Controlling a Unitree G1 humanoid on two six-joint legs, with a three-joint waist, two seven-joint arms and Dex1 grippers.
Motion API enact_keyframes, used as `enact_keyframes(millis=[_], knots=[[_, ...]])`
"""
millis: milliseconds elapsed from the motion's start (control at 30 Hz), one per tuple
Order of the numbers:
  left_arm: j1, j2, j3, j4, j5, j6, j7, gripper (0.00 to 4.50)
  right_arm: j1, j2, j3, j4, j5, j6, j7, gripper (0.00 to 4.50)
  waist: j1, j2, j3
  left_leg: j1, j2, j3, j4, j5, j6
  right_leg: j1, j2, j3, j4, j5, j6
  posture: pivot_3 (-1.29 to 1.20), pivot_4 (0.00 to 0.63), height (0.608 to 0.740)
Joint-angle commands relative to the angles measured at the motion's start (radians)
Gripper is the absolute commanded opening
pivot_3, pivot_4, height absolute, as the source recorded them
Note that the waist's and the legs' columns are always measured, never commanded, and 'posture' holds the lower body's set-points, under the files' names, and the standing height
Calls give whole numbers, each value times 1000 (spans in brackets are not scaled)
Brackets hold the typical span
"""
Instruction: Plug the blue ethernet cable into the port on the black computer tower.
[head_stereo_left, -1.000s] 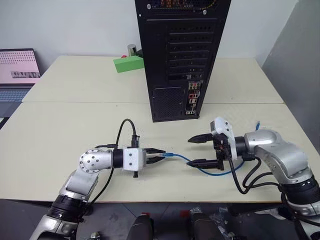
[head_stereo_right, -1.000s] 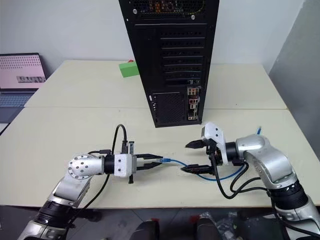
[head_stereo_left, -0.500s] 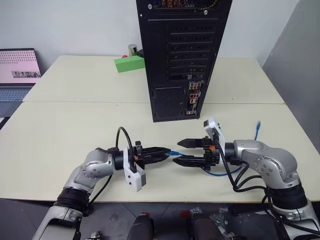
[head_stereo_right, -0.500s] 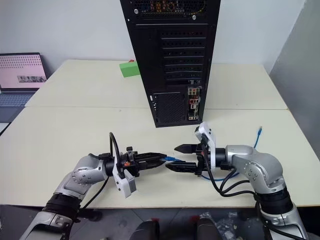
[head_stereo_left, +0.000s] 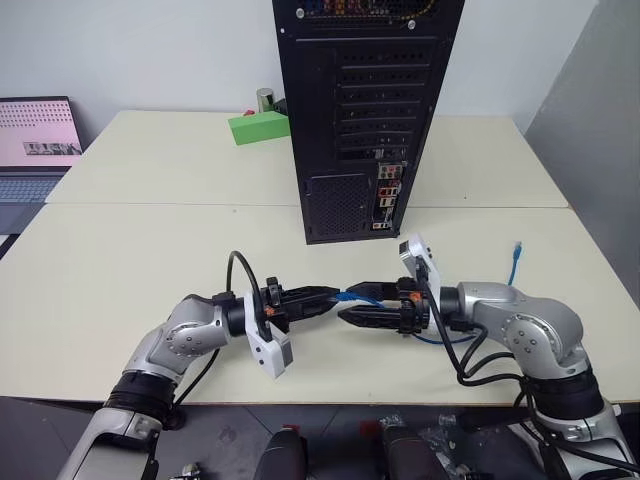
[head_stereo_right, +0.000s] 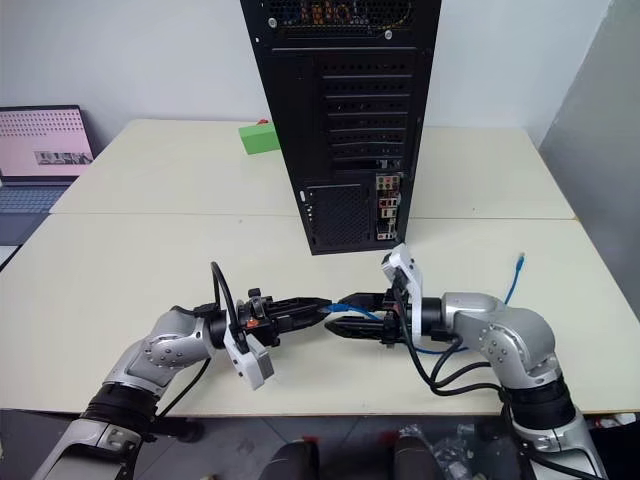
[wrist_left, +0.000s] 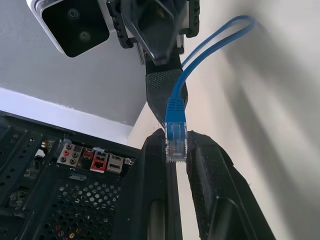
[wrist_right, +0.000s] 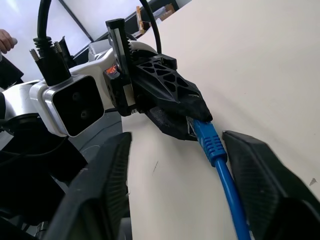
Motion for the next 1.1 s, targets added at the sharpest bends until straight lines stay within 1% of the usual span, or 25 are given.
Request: enact_keyframes(millis=[33,300,500,567,733,833,900,967,1033,1100], knots=[[-5,12,-10,-31,4,1,31,301,-8,4,3,-11,20,-7,0,1950,0,0,0,0,0,0,0,0,0,0,0,0,0,0,0,0,150,740],[-7,18,-23,-41,12,-2,58,301,-18,4,1,4,24,-11,-3,49,0,0,0,0,0,0,0,0,0,0,0,0,0,0,0,0,150,740],[0,15,-26,-41,-7,12,72,301,-36,7,-3,19,29,-9,2,2,0,0,0,0,0,0,0,0,0,0,0,0,0,0,0,0,150,740],[11,24,-50,-40,-61,61,40,1001,-48,5,-6,23,30,-10,6,2,0,0,0,0,0,0,0,0,0,0,0,0,0,0,0,0,150,740],[30,40,-71,-48,-146,162,-10,2003,-54,-8,-13,24,22,-19,6,2,0,0,0,0,0,0,0,0,0,0,0,0,0,0,0,0,150,740],[67,42,-65,-100,-295,349,-76,2706,-45,-22,-28,4,5,-28,-16,2,-1,0,0,0,0,0,0,0,0,0,0,0,0,0,0,0,150,740],[82,39,-55,-138,-352,443,-101,3140,-38,-31,-37,-6,-1,-35,-26,2,-1,0,0,0,0,0,0,0,0,0,0,0,0,0,0,0,150,740],[100,36,-29,-213,-435,622,-116,3494,-17,-15,-70,-38,-13,-46,-97,1,-1,0,0,0,0,0,0,0,0,0,0,0,0,0,0,0,150,740],[112,30,-7,-286,-510,792,-116,3888,9,24,-99,-83,-48,-70,-209,1,-1,0,0,0,0,-1,0,0,0,0,0,0,0,0,0,0,150,740],[108,13,16,-356,-551,937,-86,3925,36,75,-124,-139,-74,-78,-321,1,-1,0,0,-1,0,-1,0,0,0,-1,0,0,0,0,0,0,150,740]])
